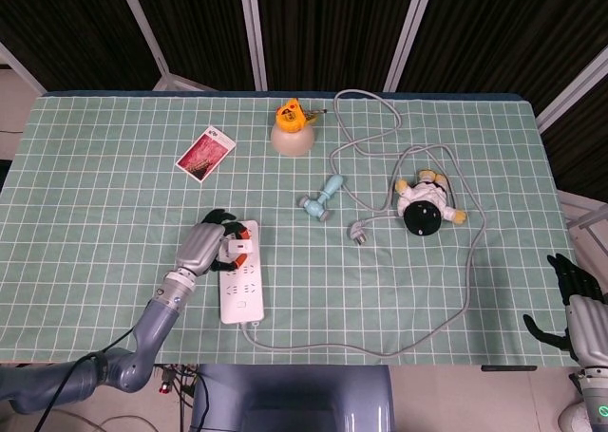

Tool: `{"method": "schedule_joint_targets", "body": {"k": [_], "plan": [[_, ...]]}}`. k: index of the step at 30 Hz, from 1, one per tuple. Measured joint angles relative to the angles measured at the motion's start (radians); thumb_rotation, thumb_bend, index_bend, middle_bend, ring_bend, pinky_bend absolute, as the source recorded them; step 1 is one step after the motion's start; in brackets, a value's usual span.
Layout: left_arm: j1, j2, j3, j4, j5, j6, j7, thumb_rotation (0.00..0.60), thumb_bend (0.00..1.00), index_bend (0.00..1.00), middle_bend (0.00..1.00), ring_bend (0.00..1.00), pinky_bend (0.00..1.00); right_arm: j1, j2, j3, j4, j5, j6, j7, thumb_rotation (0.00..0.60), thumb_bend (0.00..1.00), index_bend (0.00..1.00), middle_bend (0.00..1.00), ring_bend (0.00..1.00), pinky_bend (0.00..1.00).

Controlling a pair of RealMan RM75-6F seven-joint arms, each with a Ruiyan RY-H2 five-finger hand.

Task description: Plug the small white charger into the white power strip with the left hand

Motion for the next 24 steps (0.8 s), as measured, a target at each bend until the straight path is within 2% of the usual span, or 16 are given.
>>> {"method": "schedule_joint_targets", "body": {"k": [7, 12, 18, 24], "plan": [[0.018, -0.009, 0.009, 0.030, 0.019, -0.001, -0.025, 0.600, 0.40, 0.57, 0.56, 0.18, 0.11, 0.000, -0.002, 0.000, 0.001, 0.000, 0.002, -0.002, 0.600, 0.35, 0.00, 0.00, 0.00, 0.00], [0.023, -0.009, 0.004, 0.037, 0.024, -0.001, -0.025, 0.600, 0.36, 0.54, 0.54, 0.17, 0.10, -0.001, -0.002, 0.001, 0.001, 0.000, 0.003, -0.003, 0.600, 0.35, 0.00, 0.00, 0.00, 0.00], [0.027, -0.001, 0.000, 0.028, 0.024, -0.006, -0.012, 0.600, 0.18, 0.35, 0.30, 0.06, 0.02, -0.001, -0.003, 0.002, 0.002, 0.000, 0.005, -0.002, 0.600, 0.35, 0.00, 0.00, 0.00, 0.00], [0.028, 0.010, -0.008, 0.015, 0.022, -0.009, 0.002, 0.600, 0.12, 0.28, 0.19, 0.00, 0.00, -0.002, -0.003, 0.002, 0.000, 0.001, 0.005, -0.001, 0.600, 0.35, 0.00, 0.00, 0.00, 0.00]]}}
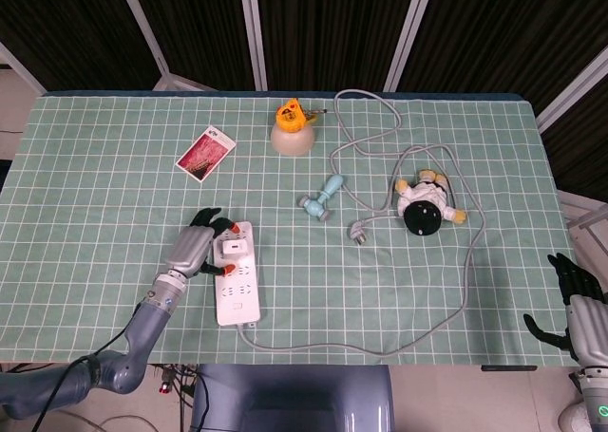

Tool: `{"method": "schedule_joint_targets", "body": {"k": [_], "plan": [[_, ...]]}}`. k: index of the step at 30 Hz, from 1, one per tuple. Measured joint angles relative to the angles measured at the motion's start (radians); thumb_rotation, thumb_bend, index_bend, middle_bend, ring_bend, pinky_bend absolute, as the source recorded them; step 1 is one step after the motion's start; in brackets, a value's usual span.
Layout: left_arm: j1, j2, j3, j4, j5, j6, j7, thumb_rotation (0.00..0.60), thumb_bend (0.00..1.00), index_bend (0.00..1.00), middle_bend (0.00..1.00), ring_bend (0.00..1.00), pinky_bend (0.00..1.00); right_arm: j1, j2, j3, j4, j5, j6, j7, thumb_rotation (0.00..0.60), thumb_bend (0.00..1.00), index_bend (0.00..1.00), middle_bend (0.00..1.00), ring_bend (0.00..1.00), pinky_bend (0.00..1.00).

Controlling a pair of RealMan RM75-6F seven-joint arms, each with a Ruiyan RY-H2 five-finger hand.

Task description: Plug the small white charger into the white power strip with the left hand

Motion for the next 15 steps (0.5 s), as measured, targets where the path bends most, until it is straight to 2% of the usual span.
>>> {"method": "schedule_joint_targets", "body": {"k": [11, 15], "plan": [[0.005, 0.022, -0.020, -0.043, 0.006, 0.010, -0.008, 0.600, 0.09, 0.23, 0.16, 0.00, 0.01, -0.001, -0.001, 0.001, 0.000, -0.001, 0.002, 0.002, 0.600, 0.35, 0.00, 0.00, 0.00, 0.00], [0.002, 0.046, -0.047, -0.101, 0.023, 0.026, -0.030, 0.600, 0.10, 0.23, 0.19, 0.05, 0.11, -0.001, 0.000, 0.000, 0.000, -0.002, 0.003, 0.003, 0.600, 0.35, 0.00, 0.00, 0.00, 0.00]]}}
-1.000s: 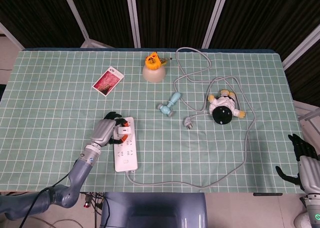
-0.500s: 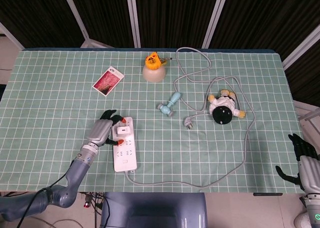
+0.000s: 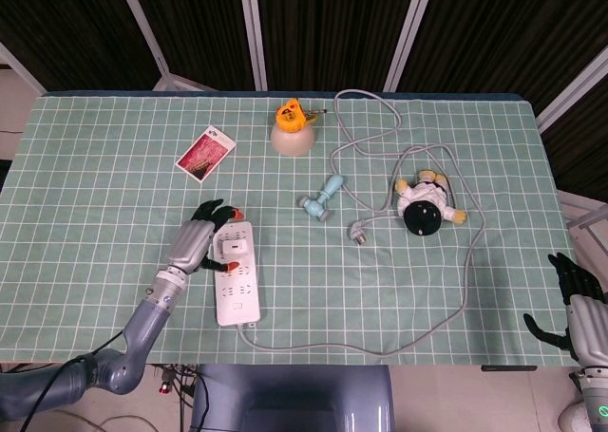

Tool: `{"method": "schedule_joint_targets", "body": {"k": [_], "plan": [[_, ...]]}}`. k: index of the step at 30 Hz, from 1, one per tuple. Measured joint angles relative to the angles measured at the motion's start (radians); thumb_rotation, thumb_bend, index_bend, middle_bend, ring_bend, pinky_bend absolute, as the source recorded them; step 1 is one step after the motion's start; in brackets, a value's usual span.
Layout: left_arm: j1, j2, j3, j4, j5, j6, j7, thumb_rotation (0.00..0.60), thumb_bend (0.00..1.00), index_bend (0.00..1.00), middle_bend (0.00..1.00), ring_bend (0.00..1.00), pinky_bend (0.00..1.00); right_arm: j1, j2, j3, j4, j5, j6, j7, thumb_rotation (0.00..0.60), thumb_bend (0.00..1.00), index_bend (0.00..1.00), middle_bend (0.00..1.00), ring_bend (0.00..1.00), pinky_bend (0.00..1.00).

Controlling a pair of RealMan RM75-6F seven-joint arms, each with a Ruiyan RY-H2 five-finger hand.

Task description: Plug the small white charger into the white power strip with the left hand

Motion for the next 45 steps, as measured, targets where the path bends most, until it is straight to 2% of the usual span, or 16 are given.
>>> {"method": "schedule_joint_targets", "body": {"k": [3, 5, 7, 9, 11, 14, 17, 21, 26, 30, 45], "plan": [[-0.004, 0.022, -0.028, -0.060, 0.008, 0.013, -0.012, 0.600, 0.14, 0.24, 0.24, 0.12, 0.22, 0.000, 0.000, 0.000, 0.000, 0.000, 0.000, 0.001, 0.600, 0.35, 0.00, 0.00, 0.00, 0.00], [-0.008, 0.035, -0.048, -0.101, 0.010, 0.021, -0.018, 0.600, 0.22, 0.31, 0.31, 0.21, 0.34, 0.000, 0.000, 0.000, 0.000, -0.001, 0.001, 0.001, 0.600, 0.35, 0.00, 0.00, 0.00, 0.00], [-0.012, 0.049, -0.073, -0.155, 0.003, 0.026, -0.026, 0.600, 0.36, 0.46, 0.49, 0.40, 0.54, 0.000, 0.000, 0.000, 0.000, -0.001, 0.001, 0.002, 0.600, 0.35, 0.00, 0.00, 0.00, 0.00], [-0.016, 0.056, -0.101, -0.206, -0.021, 0.030, -0.038, 0.600, 0.44, 0.58, 0.66, 0.58, 0.70, 0.000, 0.000, 0.000, 0.000, -0.001, 0.001, 0.002, 0.600, 0.35, 0.00, 0.00, 0.00, 0.00], [-0.018, 0.057, -0.120, -0.236, -0.057, 0.031, -0.048, 0.600, 0.47, 0.69, 0.79, 0.72, 0.84, 0.000, 0.000, 0.000, 0.000, -0.001, 0.001, 0.003, 0.600, 0.35, 0.00, 0.00, 0.00, 0.00], [-0.022, 0.060, -0.142, -0.280, -0.144, 0.018, -0.061, 0.600, 0.48, 0.76, 0.91, 0.88, 0.97, 0.000, 0.001, 0.000, 0.000, 0.000, 0.000, 0.005, 0.600, 0.35, 0.00, 0.00, 0.00, 0.00], [-0.032, 0.071, -0.158, -0.320, -0.250, -0.013, -0.063, 0.600, 0.47, 0.78, 0.97, 0.96, 1.00, 0.000, 0.002, 0.000, -0.001, 0.000, -0.001, 0.006, 0.600, 0.35, 0.00, 0.00, 0.00, 0.00], [-0.051, 0.096, -0.172, -0.359, -0.377, -0.063, -0.058, 0.600, 0.46, 0.80, 0.99, 0.98, 1.00, 0.000, 0.002, 0.000, -0.001, 0.001, -0.003, 0.007, 0.600, 0.35, 0.00, 0.00, 0.00, 0.00], [-0.072, 0.123, -0.176, -0.364, -0.477, -0.117, -0.060, 0.600, 0.46, 0.81, 0.99, 0.99, 1.00, 0.000, 0.003, 0.000, -0.002, 0.002, -0.004, 0.005, 0.600, 0.35, 0.00, 0.00, 0.00, 0.00], [-0.087, 0.130, -0.172, -0.345, -0.508, -0.152, -0.079, 0.600, 0.46, 0.81, 1.00, 0.99, 1.00, 0.000, 0.002, 0.000, -0.003, 0.003, -0.004, 0.005, 0.600, 0.35, 0.00, 0.00, 0.00, 0.00], [-0.100, 0.109, -0.138, -0.287, -0.505, -0.198, -0.129, 0.600, 0.46, 0.81, 1.00, 0.99, 1.00, 0.001, 0.003, 0.000, -0.003, 0.005, -0.007, 0.005, 0.600, 0.35, 0.00, 0.00, 0.00, 0.00]]}}
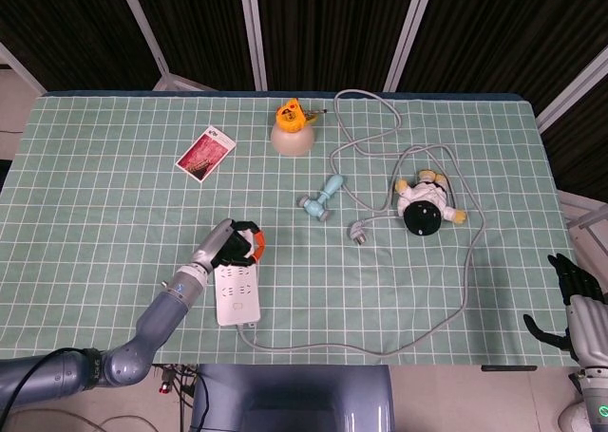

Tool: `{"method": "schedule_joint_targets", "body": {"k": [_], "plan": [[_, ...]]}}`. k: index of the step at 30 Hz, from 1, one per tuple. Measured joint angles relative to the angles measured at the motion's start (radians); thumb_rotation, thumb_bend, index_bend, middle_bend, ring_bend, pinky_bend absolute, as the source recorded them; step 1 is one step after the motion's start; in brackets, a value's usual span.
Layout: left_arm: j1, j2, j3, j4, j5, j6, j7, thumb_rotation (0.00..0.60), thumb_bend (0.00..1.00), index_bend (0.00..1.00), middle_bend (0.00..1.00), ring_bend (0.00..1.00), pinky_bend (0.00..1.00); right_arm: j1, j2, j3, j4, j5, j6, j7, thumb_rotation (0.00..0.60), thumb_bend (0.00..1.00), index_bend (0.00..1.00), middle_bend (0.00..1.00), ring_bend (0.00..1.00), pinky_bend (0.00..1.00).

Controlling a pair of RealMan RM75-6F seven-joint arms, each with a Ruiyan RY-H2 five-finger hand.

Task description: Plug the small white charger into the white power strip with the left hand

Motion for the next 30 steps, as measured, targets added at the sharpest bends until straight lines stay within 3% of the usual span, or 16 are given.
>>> {"method": "schedule_joint_targets", "body": {"k": [30], "plan": [[0.024, -0.030, 0.033, 0.100, 0.067, -0.016, -0.073, 0.600, 0.46, 0.81, 1.00, 0.99, 1.00, -0.001, -0.001, -0.001, 0.000, -0.001, 0.001, -0.004, 0.600, 0.35, 0.00, 0.00, 0.00, 0.00]]}}
